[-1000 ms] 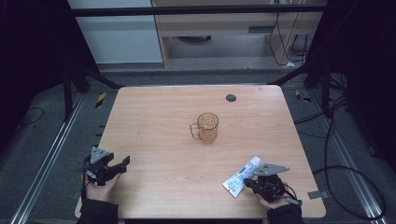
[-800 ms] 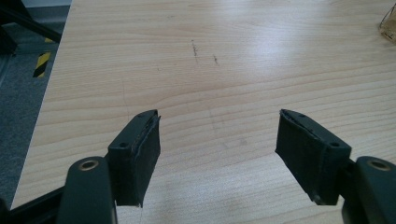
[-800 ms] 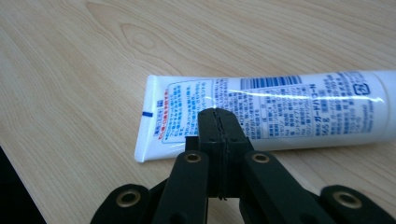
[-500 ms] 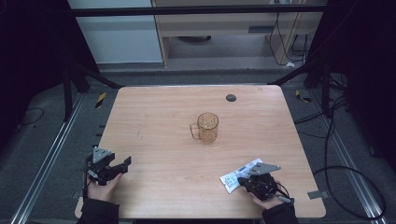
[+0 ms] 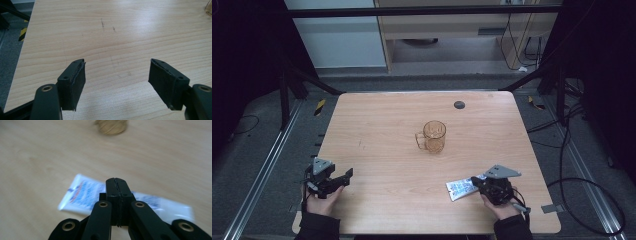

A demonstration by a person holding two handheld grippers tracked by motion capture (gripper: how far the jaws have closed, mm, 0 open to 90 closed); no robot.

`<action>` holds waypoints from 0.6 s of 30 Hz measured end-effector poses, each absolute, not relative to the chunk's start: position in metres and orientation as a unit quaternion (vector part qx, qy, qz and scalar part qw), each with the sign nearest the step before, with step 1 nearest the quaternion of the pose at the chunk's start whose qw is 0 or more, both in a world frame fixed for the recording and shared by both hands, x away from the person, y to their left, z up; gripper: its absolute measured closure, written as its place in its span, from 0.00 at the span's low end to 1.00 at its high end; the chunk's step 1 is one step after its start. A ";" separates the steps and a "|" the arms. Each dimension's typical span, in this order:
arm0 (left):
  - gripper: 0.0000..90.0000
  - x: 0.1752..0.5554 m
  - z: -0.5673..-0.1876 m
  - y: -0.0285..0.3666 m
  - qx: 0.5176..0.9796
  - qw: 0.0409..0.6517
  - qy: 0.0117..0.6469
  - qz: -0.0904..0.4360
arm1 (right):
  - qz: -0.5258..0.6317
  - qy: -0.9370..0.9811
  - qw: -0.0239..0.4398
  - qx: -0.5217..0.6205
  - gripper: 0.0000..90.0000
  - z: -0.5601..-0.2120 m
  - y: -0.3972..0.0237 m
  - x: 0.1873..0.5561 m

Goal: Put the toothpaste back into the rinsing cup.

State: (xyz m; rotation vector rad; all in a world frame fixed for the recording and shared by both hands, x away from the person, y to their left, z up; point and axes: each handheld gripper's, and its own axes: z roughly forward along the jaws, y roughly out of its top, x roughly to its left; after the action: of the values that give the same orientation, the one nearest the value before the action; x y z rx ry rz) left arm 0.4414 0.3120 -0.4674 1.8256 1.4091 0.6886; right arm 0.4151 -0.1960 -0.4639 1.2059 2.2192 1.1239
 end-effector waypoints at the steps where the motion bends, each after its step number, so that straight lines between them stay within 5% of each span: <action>1: 0.32 0.441 -0.467 0.312 0.708 0.359 0.546 0.267 | 0.399 0.781 0.198 0.438 1.00 -0.461 -0.201 0.418; 18: 0.31 0.443 -0.469 0.308 0.717 0.354 0.538 0.267 | 0.353 0.756 0.214 0.509 1.00 -0.475 -0.236 0.455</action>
State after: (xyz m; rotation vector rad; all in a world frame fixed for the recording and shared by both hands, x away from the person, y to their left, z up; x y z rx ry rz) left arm 0.4433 0.3079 -0.4688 1.8528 1.3911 0.6902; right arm 0.4545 -0.2355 -0.4751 1.4117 2.0963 0.9789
